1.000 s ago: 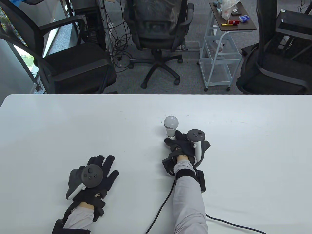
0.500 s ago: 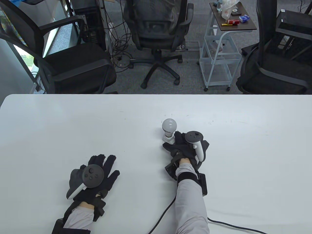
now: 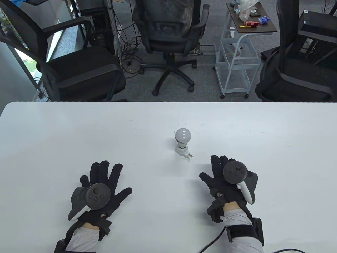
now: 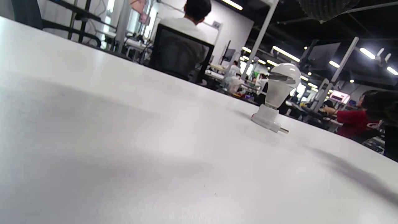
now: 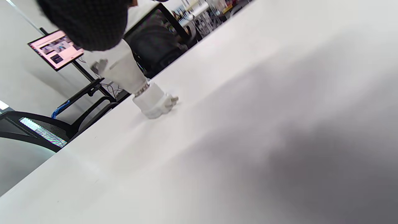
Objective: Screw light bulb into light bulb socket (Screw with left hand)
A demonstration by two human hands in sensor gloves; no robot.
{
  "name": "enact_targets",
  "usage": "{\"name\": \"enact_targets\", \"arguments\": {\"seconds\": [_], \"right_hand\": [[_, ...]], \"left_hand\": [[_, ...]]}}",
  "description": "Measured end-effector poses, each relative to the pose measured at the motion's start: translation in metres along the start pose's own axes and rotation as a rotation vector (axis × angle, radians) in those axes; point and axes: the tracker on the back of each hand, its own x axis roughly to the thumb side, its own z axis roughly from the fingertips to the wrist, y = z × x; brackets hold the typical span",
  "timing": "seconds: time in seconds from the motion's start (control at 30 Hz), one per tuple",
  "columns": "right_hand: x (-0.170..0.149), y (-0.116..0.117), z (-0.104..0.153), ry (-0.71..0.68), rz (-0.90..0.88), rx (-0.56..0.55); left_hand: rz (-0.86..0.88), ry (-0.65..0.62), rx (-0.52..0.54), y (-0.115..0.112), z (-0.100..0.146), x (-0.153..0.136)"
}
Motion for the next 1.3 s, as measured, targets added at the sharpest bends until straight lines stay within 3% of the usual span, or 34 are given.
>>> {"name": "enact_targets", "arguments": {"seconds": [0.13, 0.27, 0.37, 0.8, 1.3], "right_hand": [[0.009, -0.009, 0.024, -0.076, 0.043, -0.117], [0.003, 0.013, 0.032, -0.142, 0.113, -0.217], [0.003, 0.020, 0.030, -0.175, 0.148, -0.086], [0.001, 0.033, 0.024, -0.200, 0.127, 0.006], [-0.010, 0.040, 0.022, -0.125, 0.081, 0.116]], "left_hand": [[-0.028, -0.008, 0.038, 0.006, 0.005, 0.005], [-0.061, -0.016, 0.023, 0.002, 0.006, 0.009], [-0.099, 0.008, -0.023, -0.001, 0.002, 0.011], [-0.100, 0.023, -0.032, -0.002, -0.002, 0.012], [-0.083, 0.008, -0.071, -0.008, -0.005, 0.013]]}}
